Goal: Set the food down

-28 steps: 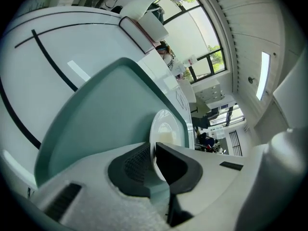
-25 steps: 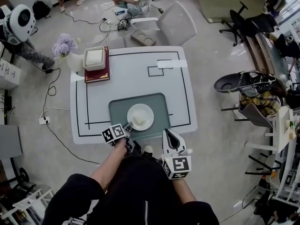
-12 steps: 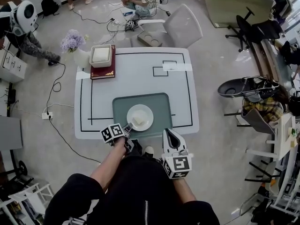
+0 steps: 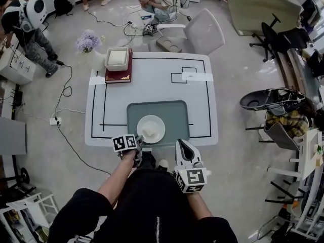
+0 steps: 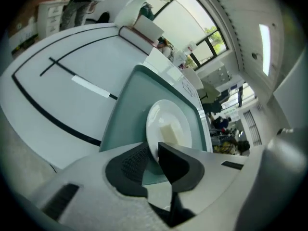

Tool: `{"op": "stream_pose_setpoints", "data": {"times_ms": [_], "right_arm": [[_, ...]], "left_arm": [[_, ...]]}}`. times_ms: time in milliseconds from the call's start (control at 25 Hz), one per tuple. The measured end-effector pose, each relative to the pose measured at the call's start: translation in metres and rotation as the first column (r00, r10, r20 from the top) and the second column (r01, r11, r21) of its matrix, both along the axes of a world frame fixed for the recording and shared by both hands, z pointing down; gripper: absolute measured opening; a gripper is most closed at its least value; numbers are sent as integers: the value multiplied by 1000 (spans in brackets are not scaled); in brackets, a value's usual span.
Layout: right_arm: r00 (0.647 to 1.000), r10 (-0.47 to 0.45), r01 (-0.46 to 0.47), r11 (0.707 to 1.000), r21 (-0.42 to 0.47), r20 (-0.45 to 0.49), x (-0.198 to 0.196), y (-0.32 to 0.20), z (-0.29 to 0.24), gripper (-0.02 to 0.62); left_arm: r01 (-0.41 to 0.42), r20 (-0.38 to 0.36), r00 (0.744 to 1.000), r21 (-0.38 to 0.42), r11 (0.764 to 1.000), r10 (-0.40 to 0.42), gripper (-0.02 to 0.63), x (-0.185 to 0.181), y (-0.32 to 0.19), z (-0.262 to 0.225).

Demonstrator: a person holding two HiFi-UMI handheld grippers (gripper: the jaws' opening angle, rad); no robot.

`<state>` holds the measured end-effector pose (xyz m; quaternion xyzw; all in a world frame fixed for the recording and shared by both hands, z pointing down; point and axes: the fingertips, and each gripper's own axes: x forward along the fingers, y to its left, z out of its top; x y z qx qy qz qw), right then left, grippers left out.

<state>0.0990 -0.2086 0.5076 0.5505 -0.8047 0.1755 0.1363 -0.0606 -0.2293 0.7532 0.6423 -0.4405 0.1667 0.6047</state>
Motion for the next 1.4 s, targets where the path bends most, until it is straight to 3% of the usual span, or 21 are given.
{"op": "stream_pose_setpoints", "data": {"times_ms": [80, 160, 400, 600, 720, 920, 1120, 1320, 1400], "right_arm": [[1000, -8, 8, 1000, 1, 4, -3, 2, 1, 11], [1000, -15, 15, 1000, 2, 7, -5, 4, 2, 11], [999, -47, 47, 999, 7, 16, -12, 5, 0, 11], [997, -82, 82, 996, 25, 12, -22, 5, -5, 11], [995, -103, 103, 994, 41, 10, -26, 5, -8, 10], [991, -136, 135, 987, 88, 8, -32, 5, -18, 9], [987, -162, 161, 980, 113, -1, -36, 11, -22, 9], [985, -174, 174, 978, 114, -4, -34, 13, -23, 9], [984, -176, 176, 978, 111, -4, -33, 14, -22, 9]], "left_arm": [[-89, 79, 993, 35, 995, 86, 66, -3, 4, 1], [-124, 124, 986, 62, 990, 116, 75, -8, 5, 0], [-83, 131, 989, 100, 991, 69, 75, -19, 7, -9], [-60, 143, 989, 267, 962, 22, 74, -29, 2, -50], [-85, 185, 983, 385, 919, 13, 71, -33, 0, -85], [-127, 202, 979, 556, 821, 15, 6, -28, 3, -143], [-143, 180, 983, 666, 732, 28, 5, -12, 16, -195], [-258, 289, 956, 753, 605, 47, 5, 3, 27, -233], [-272, 302, 952, 773, 573, 45, 5, 7, 29, -239]]}}
